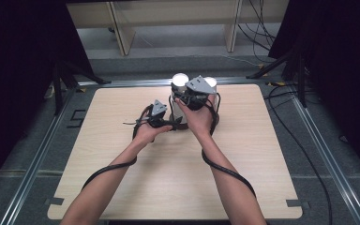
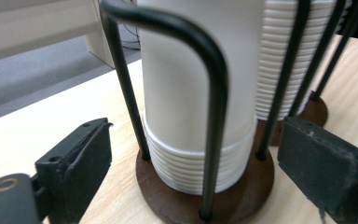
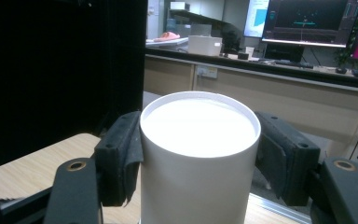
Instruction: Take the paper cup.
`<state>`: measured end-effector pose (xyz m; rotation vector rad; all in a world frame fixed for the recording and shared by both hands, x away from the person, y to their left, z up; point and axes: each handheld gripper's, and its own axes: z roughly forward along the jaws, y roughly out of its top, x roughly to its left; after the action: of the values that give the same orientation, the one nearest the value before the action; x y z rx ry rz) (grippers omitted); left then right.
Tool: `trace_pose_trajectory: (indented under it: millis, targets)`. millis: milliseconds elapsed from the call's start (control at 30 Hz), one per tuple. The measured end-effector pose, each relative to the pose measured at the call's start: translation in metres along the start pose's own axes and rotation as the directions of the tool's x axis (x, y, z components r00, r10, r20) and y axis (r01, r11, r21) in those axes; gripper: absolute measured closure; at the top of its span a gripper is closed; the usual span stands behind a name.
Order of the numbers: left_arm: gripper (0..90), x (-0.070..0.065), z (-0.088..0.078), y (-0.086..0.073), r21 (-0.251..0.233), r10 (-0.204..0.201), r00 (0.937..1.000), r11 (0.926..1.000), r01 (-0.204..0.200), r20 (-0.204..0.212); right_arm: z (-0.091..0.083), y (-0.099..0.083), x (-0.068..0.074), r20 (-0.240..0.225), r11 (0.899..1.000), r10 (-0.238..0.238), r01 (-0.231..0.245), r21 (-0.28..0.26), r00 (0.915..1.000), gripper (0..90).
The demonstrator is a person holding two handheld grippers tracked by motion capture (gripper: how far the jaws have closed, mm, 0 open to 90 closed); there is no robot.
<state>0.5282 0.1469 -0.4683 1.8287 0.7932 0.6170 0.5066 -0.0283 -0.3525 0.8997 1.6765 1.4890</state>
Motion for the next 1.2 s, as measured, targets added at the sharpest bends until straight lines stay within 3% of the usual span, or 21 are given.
trace_pose_trajectory:
  millis: [133, 267, 367, 433, 700, 800, 833, 867, 1033, 1100, 1133, 1200]
  targets:
    - [5.6, -0.001, -0.009, 0.000, -0.002, 0.008, 1.0000, 1.0000, -0.008, 0.006, -0.008, -0.002, 0.000, -0.017, 1.000, 0.000, 0.000, -0.001, 0.9999, 35.7]
    - [3.7, -0.006, -0.024, 0.002, -0.025, 0.002, 0.9991, 0.9997, -0.001, 0.042, -0.017, -0.004, 0.000, -0.033, 1.000, 0.021, -0.020, 0.004, 0.9993, 35.7]
    - [1.7, -0.007, -0.035, 0.002, -0.040, -0.037, 0.9968, 0.9984, 0.039, 0.070, -0.026, -0.006, -0.002, -0.049, 1.000, 0.027, -0.027, 0.000, 0.9984, 35.7]
    - [0.6, -0.007, -0.045, 0.001, -0.045, -0.028, 0.9976, 0.9985, 0.031, 0.064, -0.035, -0.008, -0.001, -0.077, 0.999, 0.049, -0.048, 0.011, 0.9958, 35.7]
    - [0.0, -0.005, -0.083, -0.010, -0.060, -0.022, 0.9979, 0.9979, 0.026, 0.061, -0.056, -0.018, 0.001, -0.116, 0.998, 0.070, -0.069, 0.013, 0.9908, 35.7]
    - [0.0, -0.006, -0.097, -0.016, -0.064, -0.020, 0.9979, 0.9977, 0.024, 0.061, -0.061, -0.020, 0.000, -0.120, 0.999, 0.042, -0.041, 0.009, 0.9919, 35.7]
    - [0.0, -0.007, -0.102, -0.018, -0.062, -0.019, 0.9979, 0.9978, 0.023, 0.062, -0.065, -0.022, 0.003, -0.131, 0.997, 0.073, -0.069, 0.033, 0.9888, 35.7]
    - [0.0, -0.008, -0.106, -0.019, -0.066, -0.014, 0.9979, 0.9977, 0.018, 0.062, -0.070, -0.026, 0.005, -0.144, 0.997, 0.075, -0.073, 0.023, 0.9867, 35.7]
    - [0.0, -0.014, -0.124, -0.027, -0.093, -0.015, 0.9973, 0.9954, 0.022, 0.072, -0.079, -0.034, 0.007, -0.154, 0.998, 0.060, -0.056, 0.031, 0.9863, 35.7]
    - [0.0, -0.017, -0.130, -0.030, -0.092, -0.007, 0.9976, 0.9956, 0.014, 0.069, -0.084, -0.039, 0.009, -0.164, 0.999, 0.052, -0.049, 0.023, 0.9851, 35.7]
    - [0.0, -0.017, -0.132, -0.032, -0.109, 0.027, 0.9974, 0.9939, -0.019, 0.067, -0.087, -0.040, 0.010, -0.160, 0.998, 0.062, -0.057, 0.036, 0.9851, 35.7]
    - [0.0, -0.021, -0.137, -0.035, -0.111, 0.029, 0.9973, 0.9936, -0.022, 0.067, -0.092, -0.045, 0.010, -0.158, 0.998, 0.059, -0.054, 0.041, 0.9856, 35.7]
